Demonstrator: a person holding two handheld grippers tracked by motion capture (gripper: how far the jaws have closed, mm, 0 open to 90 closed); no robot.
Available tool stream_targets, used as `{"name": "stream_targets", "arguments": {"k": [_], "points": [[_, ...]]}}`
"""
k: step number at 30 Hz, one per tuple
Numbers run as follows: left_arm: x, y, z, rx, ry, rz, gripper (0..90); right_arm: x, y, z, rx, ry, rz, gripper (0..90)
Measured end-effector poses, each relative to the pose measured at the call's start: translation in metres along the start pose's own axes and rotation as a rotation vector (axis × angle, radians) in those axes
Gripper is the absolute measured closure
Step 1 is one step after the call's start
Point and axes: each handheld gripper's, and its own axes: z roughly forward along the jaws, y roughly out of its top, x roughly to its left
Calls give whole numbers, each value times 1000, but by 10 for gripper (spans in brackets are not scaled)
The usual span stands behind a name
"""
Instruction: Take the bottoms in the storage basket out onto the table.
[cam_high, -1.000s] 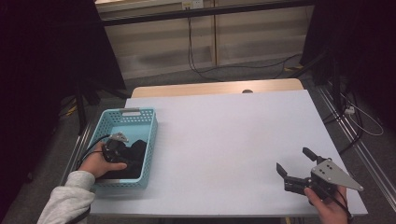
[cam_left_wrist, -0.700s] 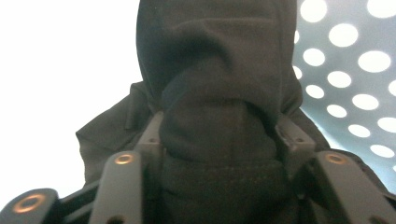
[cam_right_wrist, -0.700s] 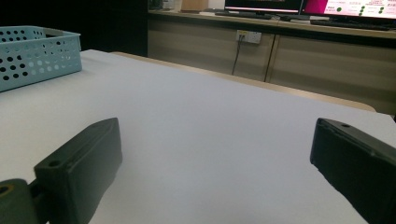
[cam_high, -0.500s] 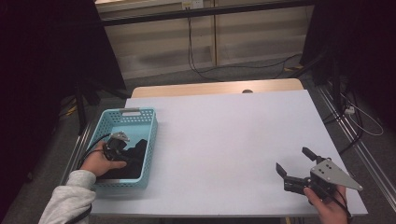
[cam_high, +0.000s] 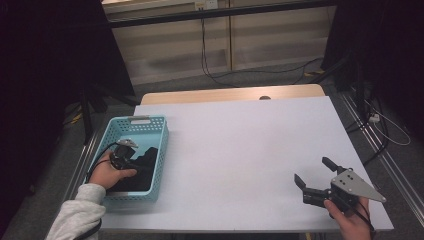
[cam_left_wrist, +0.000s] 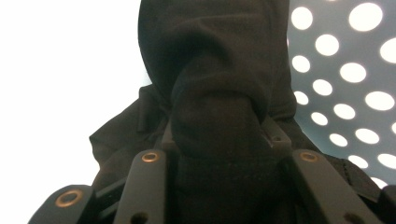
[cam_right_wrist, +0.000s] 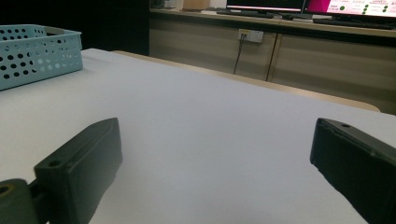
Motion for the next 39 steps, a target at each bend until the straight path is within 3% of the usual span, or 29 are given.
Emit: {"name": "stream_targets", "arguments": {"k": [8,15,28,32,39], "points": [[-1,7,-6,11,31,-44,652,0,-1,2,12,4,3,14],[4,14,-20,-11,64,-86,663,0,-2,1,16,8,5,14],[9,41,-61,-39,36,-159,675,-3,-4,1,22,4,20,14],[3,56,-78,-67,41,-169,676,-3,-4,1,24,8,19,14],[-7,79,-112,-186,50,-170,677,-4,-4,0,21,6,18,14]]}}
